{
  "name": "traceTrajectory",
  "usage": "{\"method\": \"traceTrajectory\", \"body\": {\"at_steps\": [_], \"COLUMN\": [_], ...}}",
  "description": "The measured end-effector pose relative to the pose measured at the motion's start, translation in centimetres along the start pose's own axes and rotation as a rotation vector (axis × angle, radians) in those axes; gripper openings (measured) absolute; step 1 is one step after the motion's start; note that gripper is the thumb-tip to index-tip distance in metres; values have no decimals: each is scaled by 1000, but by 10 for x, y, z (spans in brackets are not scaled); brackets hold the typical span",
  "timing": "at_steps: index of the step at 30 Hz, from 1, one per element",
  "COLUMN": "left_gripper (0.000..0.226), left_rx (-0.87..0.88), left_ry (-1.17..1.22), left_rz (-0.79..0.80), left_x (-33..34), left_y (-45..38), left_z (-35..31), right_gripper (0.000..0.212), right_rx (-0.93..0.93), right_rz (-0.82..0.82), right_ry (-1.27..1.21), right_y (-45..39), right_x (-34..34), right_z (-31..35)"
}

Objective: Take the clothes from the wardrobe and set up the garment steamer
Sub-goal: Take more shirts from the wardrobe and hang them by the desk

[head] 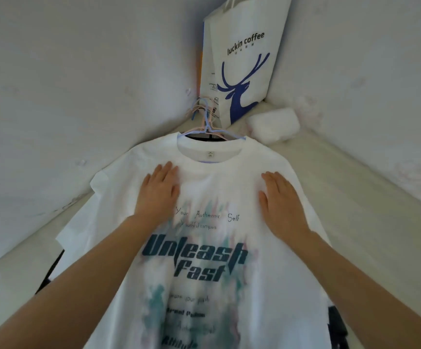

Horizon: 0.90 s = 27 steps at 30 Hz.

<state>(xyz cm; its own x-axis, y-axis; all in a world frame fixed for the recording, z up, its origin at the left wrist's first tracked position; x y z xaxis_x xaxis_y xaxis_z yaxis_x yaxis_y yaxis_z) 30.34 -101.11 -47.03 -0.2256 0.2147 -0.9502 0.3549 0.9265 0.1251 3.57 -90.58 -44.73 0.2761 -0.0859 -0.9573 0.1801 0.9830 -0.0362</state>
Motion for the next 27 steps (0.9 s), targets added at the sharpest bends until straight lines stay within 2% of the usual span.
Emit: {"method": "traceTrajectory", "body": {"at_steps": [8,16,22,27], "left_gripper": [45,40,38,32], "left_rx": [194,473,551,688], "left_ry": [137,114,146,162], "left_rz": [-24,-102,-30,-37], "left_x": [-6,-28,-18,-5], "left_y": [124,216,264,301], "left_z": [-24,-56,-82,-109], "right_gripper": [49,41,41,40], "right_rx": [101,147,232,320], "right_rz": [80,-59,-101,-133], "right_ry": [-37,5,48,57], "right_y": [115,231,307,363], "right_x": [-30,-36,-34,-31], "right_z": [54,89,99,99]}}
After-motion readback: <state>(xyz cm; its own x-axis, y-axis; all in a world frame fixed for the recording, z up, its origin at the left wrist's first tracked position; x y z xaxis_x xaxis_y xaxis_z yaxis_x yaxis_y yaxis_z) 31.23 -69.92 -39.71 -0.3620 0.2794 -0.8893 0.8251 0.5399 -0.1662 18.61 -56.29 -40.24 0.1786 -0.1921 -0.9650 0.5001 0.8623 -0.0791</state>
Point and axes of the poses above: each hand's wrist, its own y-axis away from the middle knuckle, its own x-axis out of the palm, z = x × y, the point moved 4 cm from there along -y, towards the middle knuckle, and after that the axes turned 1 degree about z, right-handed, at the moved point
